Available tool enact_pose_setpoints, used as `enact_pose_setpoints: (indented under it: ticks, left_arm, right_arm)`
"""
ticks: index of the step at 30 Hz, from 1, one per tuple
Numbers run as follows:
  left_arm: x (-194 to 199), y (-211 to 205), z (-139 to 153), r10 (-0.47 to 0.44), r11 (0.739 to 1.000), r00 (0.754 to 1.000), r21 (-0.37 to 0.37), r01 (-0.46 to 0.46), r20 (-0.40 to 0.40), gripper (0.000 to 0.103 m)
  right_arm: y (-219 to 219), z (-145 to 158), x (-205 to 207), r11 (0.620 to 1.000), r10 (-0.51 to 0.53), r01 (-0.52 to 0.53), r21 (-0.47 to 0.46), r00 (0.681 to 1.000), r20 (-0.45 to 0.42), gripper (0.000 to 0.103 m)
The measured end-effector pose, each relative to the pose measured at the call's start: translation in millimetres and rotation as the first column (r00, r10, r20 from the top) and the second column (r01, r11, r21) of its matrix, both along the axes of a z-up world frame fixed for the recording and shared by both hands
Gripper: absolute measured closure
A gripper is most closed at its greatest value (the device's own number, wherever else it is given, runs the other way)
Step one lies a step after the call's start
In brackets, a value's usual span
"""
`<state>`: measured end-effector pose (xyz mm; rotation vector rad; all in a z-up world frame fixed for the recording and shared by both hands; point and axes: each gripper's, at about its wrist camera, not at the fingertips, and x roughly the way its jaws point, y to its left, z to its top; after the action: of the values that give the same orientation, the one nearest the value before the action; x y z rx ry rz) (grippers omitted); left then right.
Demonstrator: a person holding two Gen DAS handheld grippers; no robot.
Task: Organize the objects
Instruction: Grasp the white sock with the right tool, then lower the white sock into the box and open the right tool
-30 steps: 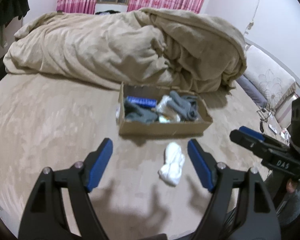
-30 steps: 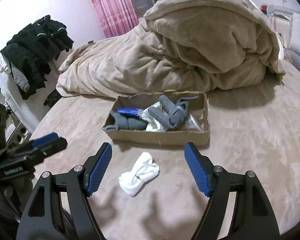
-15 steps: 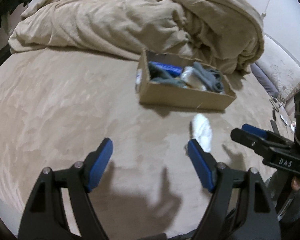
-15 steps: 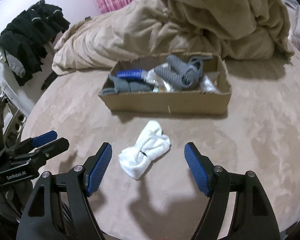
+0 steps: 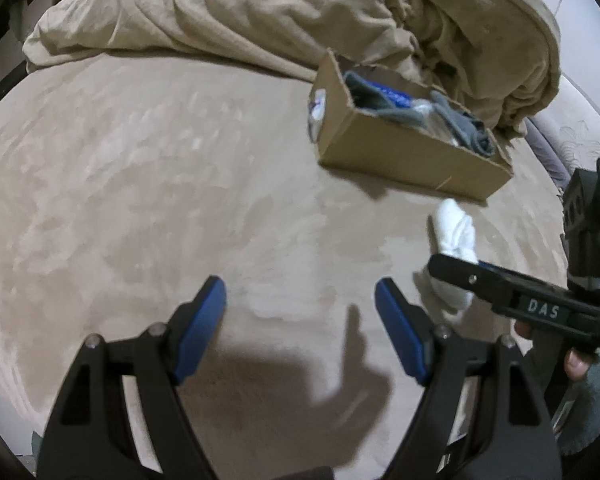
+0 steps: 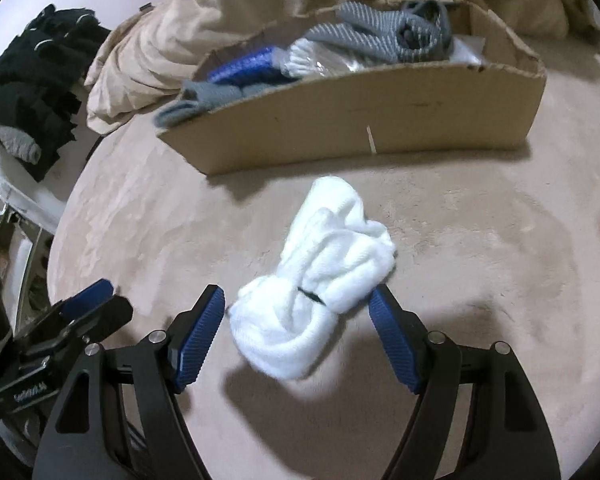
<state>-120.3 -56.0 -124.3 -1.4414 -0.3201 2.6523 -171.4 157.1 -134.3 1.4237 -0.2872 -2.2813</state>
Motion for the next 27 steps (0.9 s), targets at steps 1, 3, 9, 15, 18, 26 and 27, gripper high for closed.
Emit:
enact_pose_setpoints:
  ticks: [1,3,9,15,18,26,27]
  left_arm:
    - [-1.0,-0.5,-2.3,0.001,1.0,1.0,0.001,-0.001,0.005,0.024]
    - [-1.9,-1.2,-5.7,0.004,1.0,1.0,0.001,-0.004,0.01,0.024]
    - [-1.9,1.6,-5.5,0.002,1.0,1.0,0.0,-0.002,0.011,0.024]
    - [1.6,7.6,4.9,-0.008,1.0,1.0,0.006,0.008,-0.009,0.024]
    - [0.9,11.1,13.0,-0.016,1.0,1.0,0.013,0.016,-0.023,0.024]
    - [-13.2,16.4,39.6,-0.025,0.999,0.996,0.022,0.027,-0.087,0.024]
    - [-16.6,15.6,42.7,-0.026,0.999,0.995,0.024,0.028,-0.096,0.024]
  right_arm:
    - [-0.1,-0.1,-0.9,1.0,-0.004,0.004,0.001,1.0,-0.005,0.026]
    - [1.4,0.9,-1.8,1.0,-0.014,0.015,0.014,1.0,-0.02,0.038]
    - [15.1,4.0,1.2,1.0,-0.007,0.007,-0.009,1.0,-0.023,0.06]
    - [17.3,18.8,9.4,1.0,0.014,-0.015,-0.021,0.999,-0.042,0.06]
    - [19.0,33.2,10.2,0.999,0.02,-0.023,-0.031,0.997,-0.068,0.06]
    - [7.6,78.9,-12.7,0.997,0.079,-0.081,-0.007,0.982,-0.174,0.06]
    - [3.6,81.8,-16.6,0.996,0.082,-0.084,-0.003,0.979,-0.184,0.06]
